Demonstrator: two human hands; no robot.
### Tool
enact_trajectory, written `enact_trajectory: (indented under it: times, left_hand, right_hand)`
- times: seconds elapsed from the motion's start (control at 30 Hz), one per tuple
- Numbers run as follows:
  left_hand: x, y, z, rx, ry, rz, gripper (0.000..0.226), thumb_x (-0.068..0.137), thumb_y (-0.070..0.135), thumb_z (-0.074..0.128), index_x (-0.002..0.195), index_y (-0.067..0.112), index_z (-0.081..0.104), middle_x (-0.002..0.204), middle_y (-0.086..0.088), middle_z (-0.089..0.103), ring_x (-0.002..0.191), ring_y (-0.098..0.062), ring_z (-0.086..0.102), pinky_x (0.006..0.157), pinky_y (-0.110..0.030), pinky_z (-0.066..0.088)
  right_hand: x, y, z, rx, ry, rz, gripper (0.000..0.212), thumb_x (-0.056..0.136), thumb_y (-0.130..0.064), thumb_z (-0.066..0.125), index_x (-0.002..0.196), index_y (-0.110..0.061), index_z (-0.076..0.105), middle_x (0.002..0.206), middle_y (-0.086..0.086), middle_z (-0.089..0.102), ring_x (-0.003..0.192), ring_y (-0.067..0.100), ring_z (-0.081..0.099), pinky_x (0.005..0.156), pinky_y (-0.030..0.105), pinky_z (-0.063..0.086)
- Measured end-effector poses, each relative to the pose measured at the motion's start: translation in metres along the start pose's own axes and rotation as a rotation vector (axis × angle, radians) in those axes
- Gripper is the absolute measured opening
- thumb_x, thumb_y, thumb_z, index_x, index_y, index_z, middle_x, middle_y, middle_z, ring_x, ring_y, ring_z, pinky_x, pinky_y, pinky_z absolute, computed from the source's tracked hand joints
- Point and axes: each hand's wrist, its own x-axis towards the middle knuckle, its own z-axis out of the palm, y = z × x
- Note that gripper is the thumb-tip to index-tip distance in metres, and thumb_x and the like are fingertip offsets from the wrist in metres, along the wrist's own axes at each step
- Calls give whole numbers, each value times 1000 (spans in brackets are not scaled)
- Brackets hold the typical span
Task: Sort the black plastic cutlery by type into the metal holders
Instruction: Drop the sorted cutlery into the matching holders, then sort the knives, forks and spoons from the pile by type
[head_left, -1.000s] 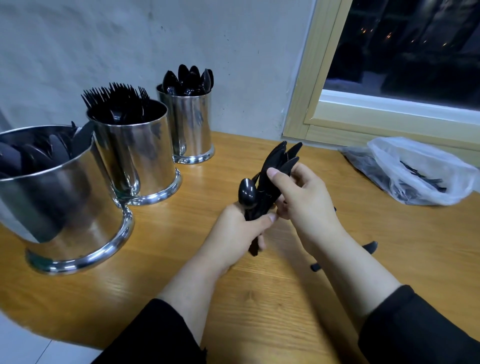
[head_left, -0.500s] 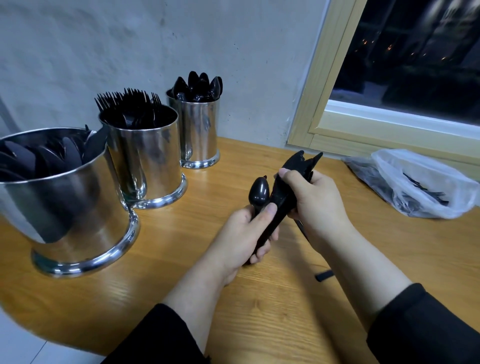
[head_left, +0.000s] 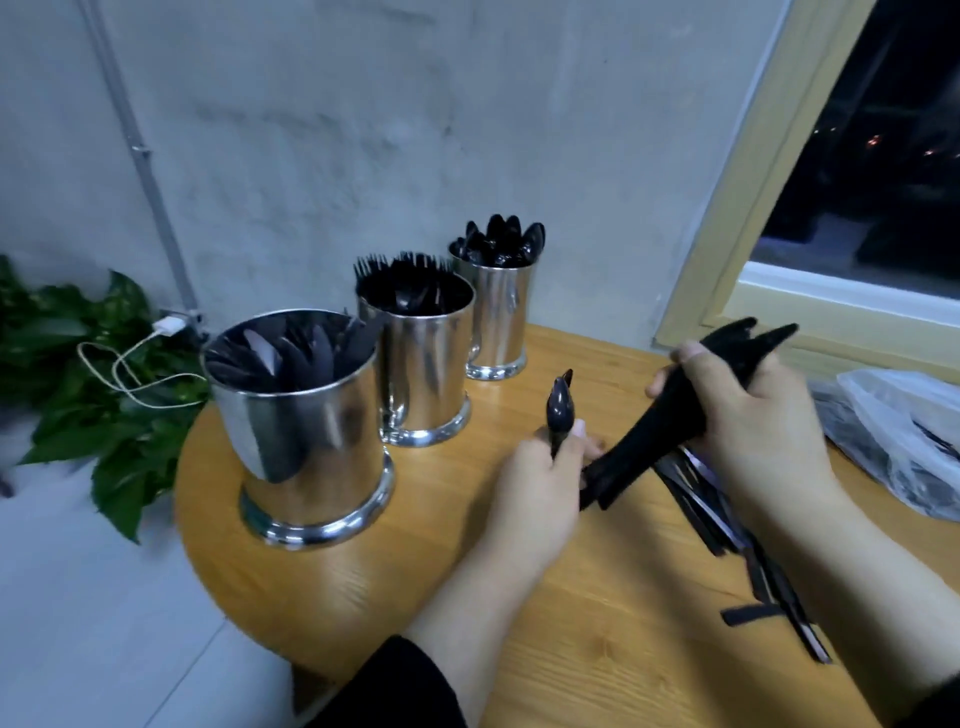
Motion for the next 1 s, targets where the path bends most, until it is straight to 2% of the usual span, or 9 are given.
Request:
enact_trajectory:
  times: [0.17, 0.23, 0.33, 0.43, 0.67, 0.77, 0.83, 0.93, 1.0]
  left_hand:
    - [-7, 64, -78, -54, 226, 166, 36, 108, 39, 48, 82, 23, 67, 51, 13, 48, 49, -12, 43, 55, -31, 38]
    - [-12, 80, -115, -96, 283, 188, 32, 103, 43, 56, 78, 24, 63, 49, 15, 46, 49, -11, 40, 55, -32, 34]
    - [-20, 91, -168, -169, 336, 161, 31, 95, 59, 57, 86, 30, 60, 56, 16, 48, 48, -7, 41, 50, -31, 31]
    - [-29, 95, -213, -166, 387, 115, 33, 102, 57, 49, 100, 24, 57, 63, 9, 49, 43, -8, 37, 45, -26, 26]
    - [-52, 93, -255, -101, 355, 67, 31, 107, 45, 47, 97, 17, 57, 61, 4, 39, 42, -10, 28, 38, -22, 23]
    - [-54, 92, -259, -52, 344, 55, 33, 106, 46, 49, 98, 17, 60, 60, 4, 42, 42, -10, 31, 39, -21, 25]
    - [-52, 90, -259, -36, 334, 41, 33, 106, 43, 50, 98, 13, 62, 61, 2, 42, 44, -12, 31, 39, -21, 25]
    - [-48, 91, -252, -3, 280, 17, 30, 106, 34, 52, 92, 11, 64, 60, 0, 43, 43, -11, 30, 39, -21, 23]
    - [-45, 95, -238, 3, 185, -14, 31, 106, 32, 54, 87, 9, 65, 56, -1, 42, 42, -11, 29, 38, -21, 22]
  right_hand:
    - [5, -66, 24, 171, -1, -87, 26, 103, -33, 50, 86, -18, 65, 84, 4, 74, 84, 29, 68, 88, 56, 56]
    - [5, -90, 45, 207, -48, -136, 26, 103, -28, 50, 82, -20, 64, 80, 5, 73, 72, 20, 65, 77, 50, 55]
    - [4, -122, 85, 212, -116, -209, 38, 101, -28, 52, 68, -25, 70, 80, 13, 72, 70, 27, 65, 68, 45, 52]
    - [8, -147, 128, 211, -148, -256, 31, 100, -27, 53, 75, -15, 68, 76, 6, 74, 65, 17, 66, 60, 35, 50]
    - [19, -143, 205, -136, -306, -261, 28, 96, -38, 60, 82, -14, 65, 78, 0, 73, 74, 20, 70, 68, 34, 55]
    - [12, -131, 208, -403, -398, -235, 63, 87, -64, 62, 128, -16, 61, 116, 2, 71, 112, 24, 64, 88, 36, 50]
    - [8, -130, 197, -426, -331, -261, 73, 93, -65, 53, 148, -18, 47, 131, -2, 65, 126, 21, 56, 97, 35, 44]
    - [5, -131, 173, -225, -259, -309, 49, 100, -55, 49, 138, -25, 57, 126, -6, 67, 119, 13, 59, 96, 29, 43]
    - [1, -132, 156, -113, -334, -356, 36, 99, -52, 52, 127, -32, 64, 111, -10, 71, 97, 5, 64, 88, 30, 49]
